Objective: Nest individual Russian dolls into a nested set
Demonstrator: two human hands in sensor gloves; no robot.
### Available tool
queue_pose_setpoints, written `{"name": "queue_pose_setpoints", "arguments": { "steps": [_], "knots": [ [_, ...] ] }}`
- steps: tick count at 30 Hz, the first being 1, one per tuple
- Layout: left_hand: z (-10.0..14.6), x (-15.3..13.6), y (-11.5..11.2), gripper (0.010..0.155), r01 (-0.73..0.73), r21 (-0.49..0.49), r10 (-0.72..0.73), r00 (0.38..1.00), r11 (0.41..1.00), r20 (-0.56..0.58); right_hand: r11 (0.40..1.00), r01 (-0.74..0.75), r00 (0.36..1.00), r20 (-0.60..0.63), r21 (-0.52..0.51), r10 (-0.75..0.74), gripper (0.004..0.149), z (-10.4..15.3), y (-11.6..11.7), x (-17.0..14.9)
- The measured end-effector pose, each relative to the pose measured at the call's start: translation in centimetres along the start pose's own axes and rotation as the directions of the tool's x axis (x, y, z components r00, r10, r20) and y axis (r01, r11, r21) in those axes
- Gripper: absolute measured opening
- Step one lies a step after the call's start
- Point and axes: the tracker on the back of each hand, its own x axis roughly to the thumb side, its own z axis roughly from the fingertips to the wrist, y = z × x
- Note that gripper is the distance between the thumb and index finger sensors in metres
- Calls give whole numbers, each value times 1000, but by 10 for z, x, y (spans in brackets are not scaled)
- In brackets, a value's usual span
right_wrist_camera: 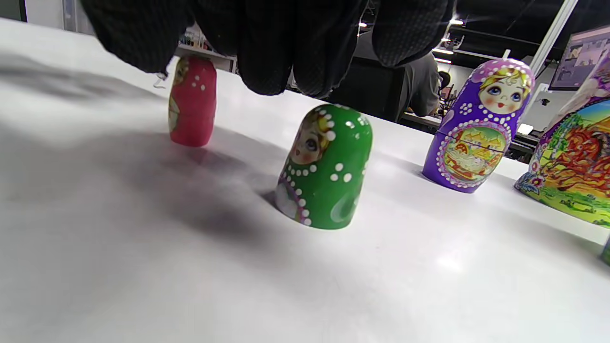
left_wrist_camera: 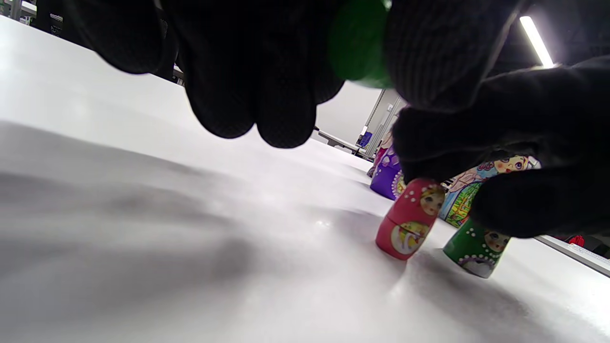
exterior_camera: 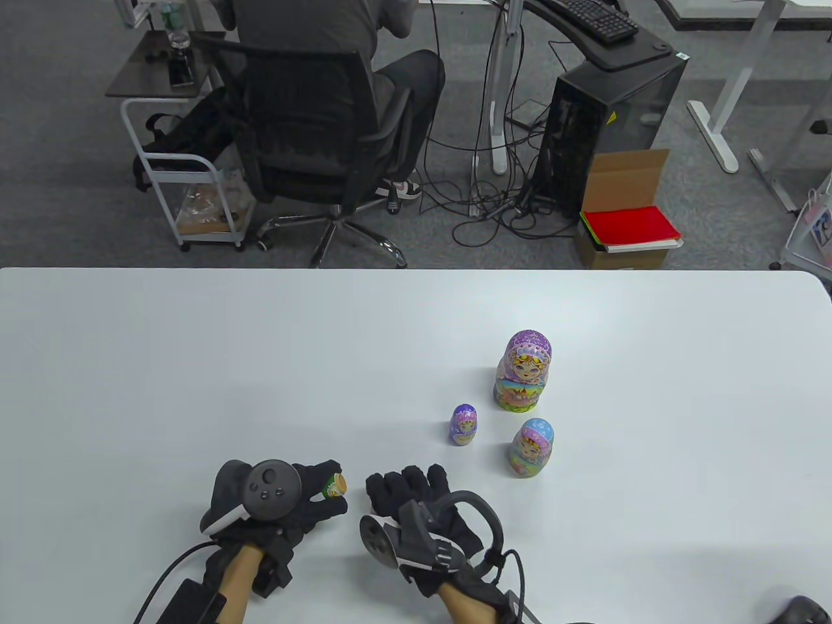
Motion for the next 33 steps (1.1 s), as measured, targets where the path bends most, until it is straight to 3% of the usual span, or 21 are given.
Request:
{"name": "queue_pose_setpoints", "arguments": {
  "steps": [10, 16, 19, 22, 23, 26, 33],
  "knots": [
    [-2, 6, -2, 71, 14, -14, -14, 1000, 1000, 9, 999, -32, 999, 3, -5, 32, 51, 0, 4, 4],
    [-2, 10, -3, 70, 13, -13, -13, 1000, 1000, 25, 984, 158, 986, -44, -84, -163, 50, 12, -7, -16],
    [-2, 10, -4, 70, -17, -17, 17, 999, 1000, 34, 937, 313, 944, -60, -154, -325, 51, 18, -12, -31],
    [-2, 14, -5, 70, -30, -22, 31, 998, 999, 54, 850, 490, 865, -18, -195, -502, 50, 22, -11, -44],
    [-2, 16, -5, 70, -36, -23, 37, 997, 999, 65, 796, 566, 815, 4, -212, -579, 50, 24, -9, -48],
    [-1, 24, -6, 70, -49, -22, 51, 994, 999, 97, 722, 658, 744, 39, -215, -667, 50, 24, -7, -52],
    [0, 33, -6, 70, -92, -9, 92, 986, 996, 137, 690, 698, 713, 86, -194, -696, 50, 22, -6, -46]
  ]
}}
